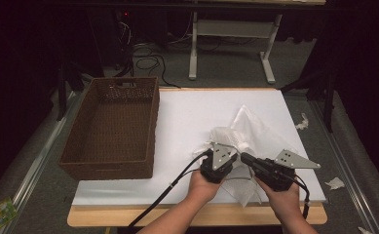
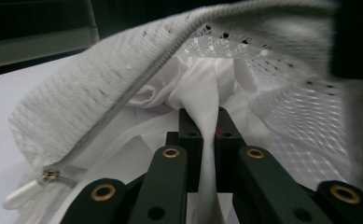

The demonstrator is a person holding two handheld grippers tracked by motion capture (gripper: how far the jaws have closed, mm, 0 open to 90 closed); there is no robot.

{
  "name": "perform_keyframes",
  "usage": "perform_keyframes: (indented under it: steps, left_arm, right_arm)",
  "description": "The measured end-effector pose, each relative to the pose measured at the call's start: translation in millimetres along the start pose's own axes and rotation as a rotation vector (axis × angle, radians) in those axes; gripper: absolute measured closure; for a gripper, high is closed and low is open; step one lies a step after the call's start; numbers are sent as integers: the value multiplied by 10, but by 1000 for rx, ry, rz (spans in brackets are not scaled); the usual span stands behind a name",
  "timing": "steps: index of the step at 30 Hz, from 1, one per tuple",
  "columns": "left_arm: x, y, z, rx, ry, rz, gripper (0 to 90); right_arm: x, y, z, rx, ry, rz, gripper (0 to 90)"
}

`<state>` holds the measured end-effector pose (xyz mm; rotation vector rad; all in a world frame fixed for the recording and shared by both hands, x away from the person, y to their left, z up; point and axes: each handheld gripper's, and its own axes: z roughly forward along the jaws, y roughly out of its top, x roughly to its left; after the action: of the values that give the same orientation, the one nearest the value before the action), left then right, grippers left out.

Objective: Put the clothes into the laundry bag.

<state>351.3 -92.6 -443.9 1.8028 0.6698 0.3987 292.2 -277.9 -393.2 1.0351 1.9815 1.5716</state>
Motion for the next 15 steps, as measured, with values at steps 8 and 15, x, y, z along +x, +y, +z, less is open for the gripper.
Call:
perform_keyframes:
  steps: [8,15]
  left_arm:
    - [7,-67,-211,-4,-38,60,390]
    - [234,-408,-571,106,-23,19,159]
  right_arm:
    - [-92,-29,-44,-3,-8,20,900]
    - [-62,-19,-17,0,-9,7,900]
